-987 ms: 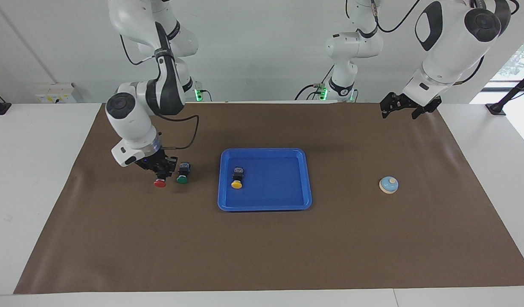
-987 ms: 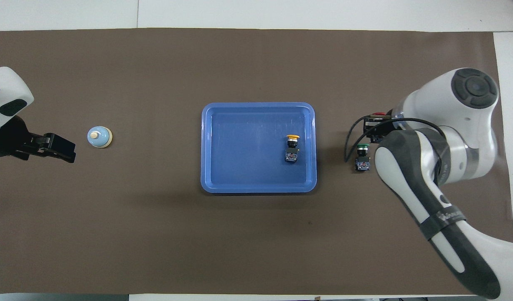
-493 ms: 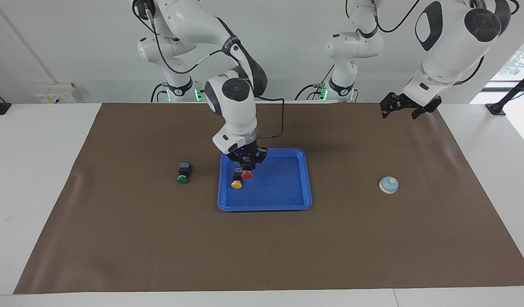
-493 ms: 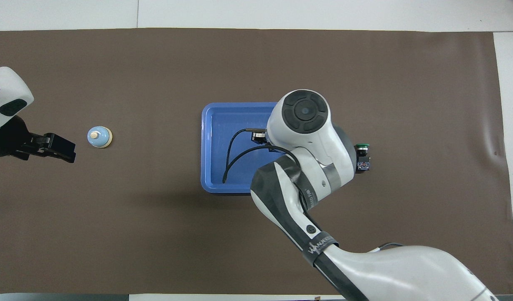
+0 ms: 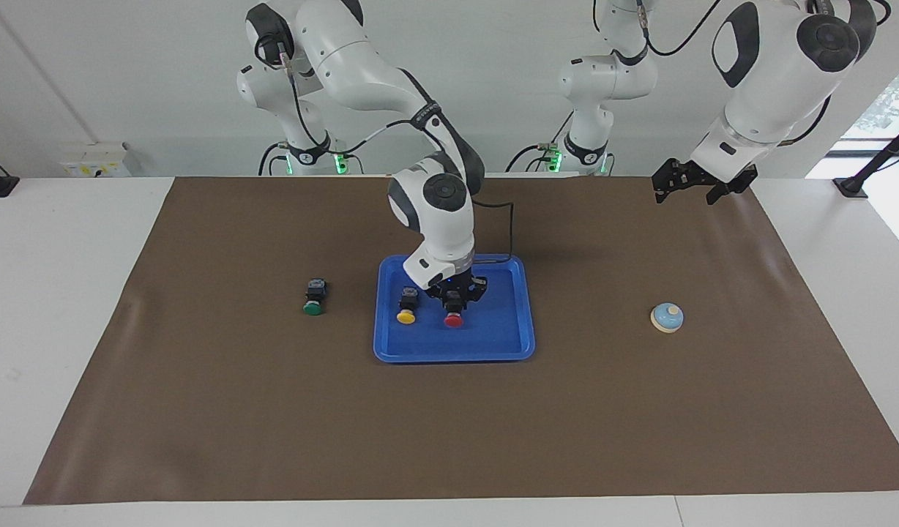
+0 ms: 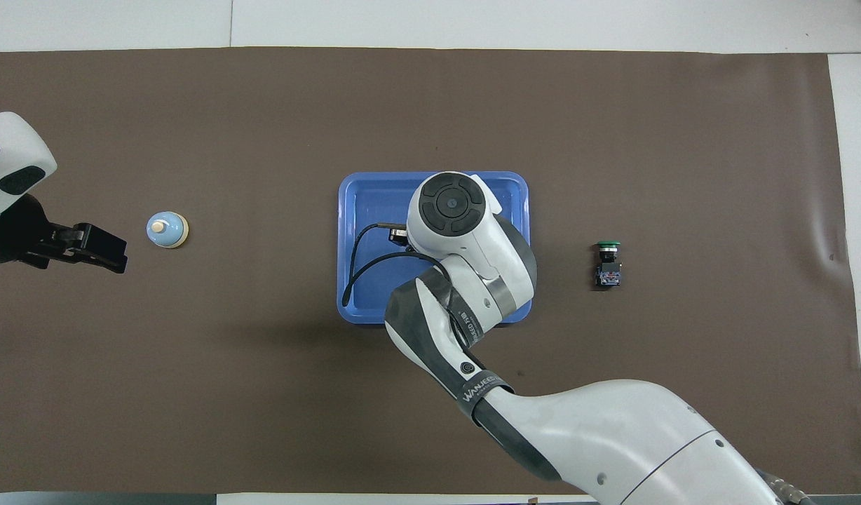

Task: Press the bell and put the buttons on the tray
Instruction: 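Place the red button in the tray beside the yellow one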

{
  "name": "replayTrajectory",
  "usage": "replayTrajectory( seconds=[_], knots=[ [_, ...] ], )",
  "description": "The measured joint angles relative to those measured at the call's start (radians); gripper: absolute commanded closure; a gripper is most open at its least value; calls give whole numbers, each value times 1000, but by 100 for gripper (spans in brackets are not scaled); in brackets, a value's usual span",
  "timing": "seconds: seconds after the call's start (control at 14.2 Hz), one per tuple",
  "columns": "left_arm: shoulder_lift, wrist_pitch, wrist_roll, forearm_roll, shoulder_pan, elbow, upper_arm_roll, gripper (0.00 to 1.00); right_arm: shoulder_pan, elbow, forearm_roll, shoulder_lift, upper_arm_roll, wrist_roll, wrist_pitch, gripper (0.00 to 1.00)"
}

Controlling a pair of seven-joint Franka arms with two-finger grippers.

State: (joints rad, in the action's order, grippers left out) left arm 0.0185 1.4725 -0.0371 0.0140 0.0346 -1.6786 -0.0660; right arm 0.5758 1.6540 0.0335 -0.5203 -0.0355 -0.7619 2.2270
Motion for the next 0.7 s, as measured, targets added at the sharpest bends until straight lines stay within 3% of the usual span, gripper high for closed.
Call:
replayTrajectory(
  seconds=[0.21,0.42,0.7],
  knots=[
    [0,0,0,0,0,0,0,0,4,-18,-5,5,16,-9,-36,0],
    [0,0,0,0,0,0,0,0,-66,-25,-18,72,38,28,-111,0],
    [0,0,0,0,0,0,0,0,-245,140,-18,210,43,263,-115,0]
  ],
)
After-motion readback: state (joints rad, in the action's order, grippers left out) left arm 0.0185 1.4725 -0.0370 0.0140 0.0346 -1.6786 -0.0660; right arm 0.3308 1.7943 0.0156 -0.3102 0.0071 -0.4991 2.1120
